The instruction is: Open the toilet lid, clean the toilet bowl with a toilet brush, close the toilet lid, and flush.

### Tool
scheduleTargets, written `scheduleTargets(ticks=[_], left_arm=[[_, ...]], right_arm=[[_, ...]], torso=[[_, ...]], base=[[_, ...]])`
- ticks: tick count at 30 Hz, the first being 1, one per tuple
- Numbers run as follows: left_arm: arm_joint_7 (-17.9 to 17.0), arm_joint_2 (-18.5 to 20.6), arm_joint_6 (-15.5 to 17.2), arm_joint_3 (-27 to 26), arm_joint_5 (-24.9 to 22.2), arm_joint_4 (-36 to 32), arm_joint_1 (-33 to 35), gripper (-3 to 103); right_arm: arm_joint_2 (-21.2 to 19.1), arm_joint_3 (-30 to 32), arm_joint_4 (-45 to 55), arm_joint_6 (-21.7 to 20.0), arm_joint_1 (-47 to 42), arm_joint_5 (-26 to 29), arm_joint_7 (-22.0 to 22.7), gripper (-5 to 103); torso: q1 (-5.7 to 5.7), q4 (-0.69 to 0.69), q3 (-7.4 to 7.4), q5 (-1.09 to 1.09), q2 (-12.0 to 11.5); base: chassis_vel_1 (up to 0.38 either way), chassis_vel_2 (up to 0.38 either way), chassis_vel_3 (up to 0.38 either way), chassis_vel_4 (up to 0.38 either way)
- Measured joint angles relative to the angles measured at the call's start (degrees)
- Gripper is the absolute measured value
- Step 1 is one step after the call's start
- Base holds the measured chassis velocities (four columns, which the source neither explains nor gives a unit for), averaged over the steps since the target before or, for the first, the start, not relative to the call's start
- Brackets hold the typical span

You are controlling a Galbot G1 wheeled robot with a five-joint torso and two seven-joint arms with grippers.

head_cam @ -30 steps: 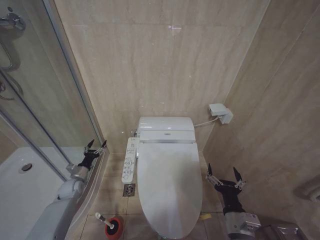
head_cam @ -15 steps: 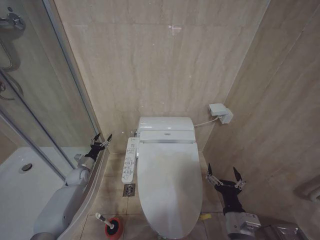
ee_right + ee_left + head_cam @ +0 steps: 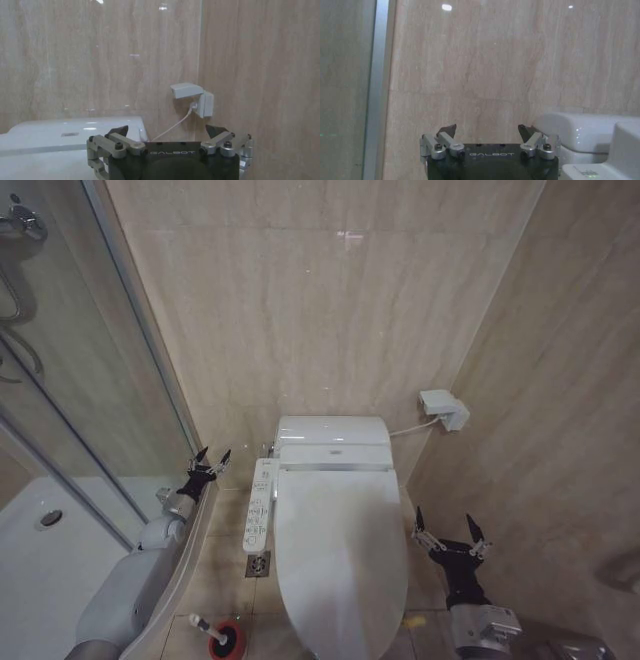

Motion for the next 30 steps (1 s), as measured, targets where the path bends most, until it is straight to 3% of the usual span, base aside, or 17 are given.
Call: scheduleTargets(ticks=[12, 25, 26, 30], left_arm=[[3.2, 1.3, -1.1, 0.3, 0.1, 1.6, 0.4, 85], [3.2, 1.4, -3.3, 2.5, 0.7, 5.9, -2.8, 82], [3.2, 1.4, -3.5, 2.8, 0.8, 6.5, -3.2, 52], [3.7, 0.9, -4.5, 4.0, 1.6, 9.3, -5.3, 52]], right_arm=[[0.0, 0.0, 0.0, 0.0, 0.0, 0.0, 0.0, 100], [0.0, 0.0, 0.0, 0.0, 0.0, 0.0, 0.0, 100], [0.0, 0.0, 0.0, 0.0, 0.0, 0.0, 0.0, 100], [0.0, 0.0, 0.0, 0.0, 0.0, 0.0, 0.0, 100]], torso=[[0.01, -0.01, 0.0, 0.0, 0.0], [0.0, 0.0, 0.0, 0.0, 0.0], [0.0, 0.0, 0.0, 0.0, 0.0], [0.0, 0.0, 0.0, 0.0, 0.0]], base=[[-0.05, 0.042, 0.036, -0.045], [0.0, 0.0, 0.0, 0.0], [0.0, 0.0, 0.0, 0.0], [0.0, 0.0, 0.0, 0.0]])
